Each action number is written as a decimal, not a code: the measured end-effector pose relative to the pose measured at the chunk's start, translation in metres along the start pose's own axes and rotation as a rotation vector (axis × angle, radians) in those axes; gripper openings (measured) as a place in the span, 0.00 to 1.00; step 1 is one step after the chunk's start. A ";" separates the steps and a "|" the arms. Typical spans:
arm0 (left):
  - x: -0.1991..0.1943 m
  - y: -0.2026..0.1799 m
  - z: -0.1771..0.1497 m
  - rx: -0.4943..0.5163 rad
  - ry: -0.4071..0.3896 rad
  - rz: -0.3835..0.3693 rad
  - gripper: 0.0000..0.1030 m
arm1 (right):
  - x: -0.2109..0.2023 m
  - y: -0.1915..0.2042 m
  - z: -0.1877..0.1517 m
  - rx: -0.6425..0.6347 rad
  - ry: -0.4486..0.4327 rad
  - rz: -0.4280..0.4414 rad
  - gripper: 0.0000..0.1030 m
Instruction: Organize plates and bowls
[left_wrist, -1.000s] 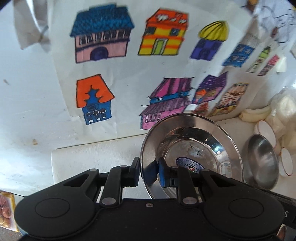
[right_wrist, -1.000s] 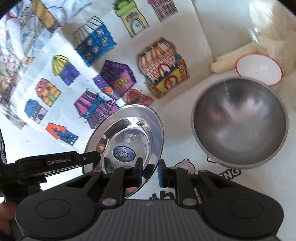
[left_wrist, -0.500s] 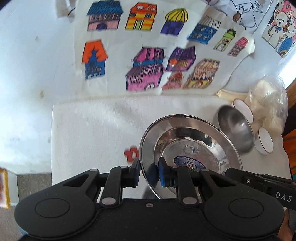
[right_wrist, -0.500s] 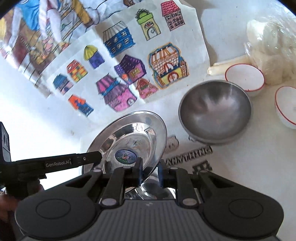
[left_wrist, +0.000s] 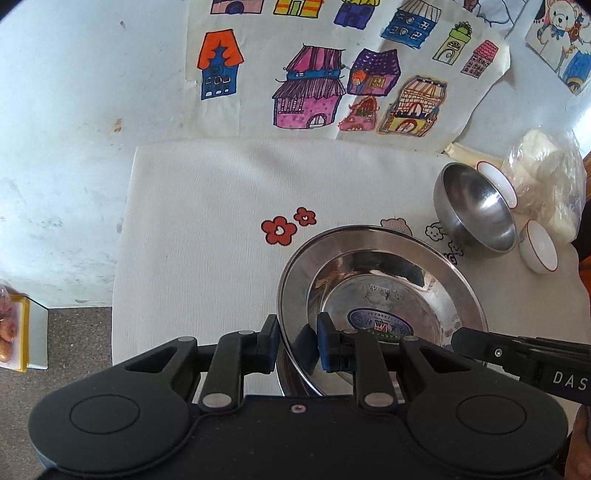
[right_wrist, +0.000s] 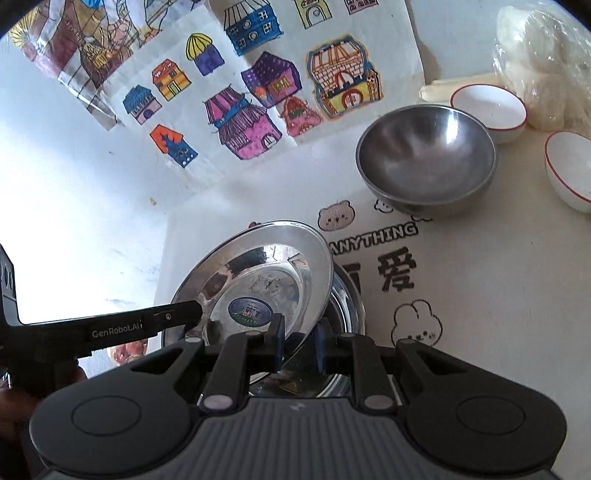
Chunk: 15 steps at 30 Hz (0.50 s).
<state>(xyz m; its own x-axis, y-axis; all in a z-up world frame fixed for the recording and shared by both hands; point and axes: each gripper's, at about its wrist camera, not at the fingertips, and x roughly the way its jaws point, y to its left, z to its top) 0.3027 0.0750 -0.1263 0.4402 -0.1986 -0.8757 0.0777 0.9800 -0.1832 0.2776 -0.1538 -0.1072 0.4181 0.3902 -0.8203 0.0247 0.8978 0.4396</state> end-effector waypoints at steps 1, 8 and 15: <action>0.001 -0.001 -0.001 0.001 -0.002 0.003 0.23 | 0.000 0.000 -0.001 0.000 0.002 -0.002 0.19; 0.002 -0.006 -0.012 0.020 -0.006 0.020 0.23 | -0.001 -0.003 -0.007 -0.001 0.017 -0.010 0.19; 0.003 -0.009 -0.016 0.040 -0.017 0.041 0.24 | 0.001 -0.004 -0.010 0.007 0.031 -0.017 0.20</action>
<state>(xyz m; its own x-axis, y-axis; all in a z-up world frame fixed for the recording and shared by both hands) 0.2890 0.0648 -0.1349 0.4588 -0.1583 -0.8743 0.0950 0.9871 -0.1289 0.2685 -0.1552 -0.1132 0.3892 0.3815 -0.8384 0.0382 0.9028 0.4285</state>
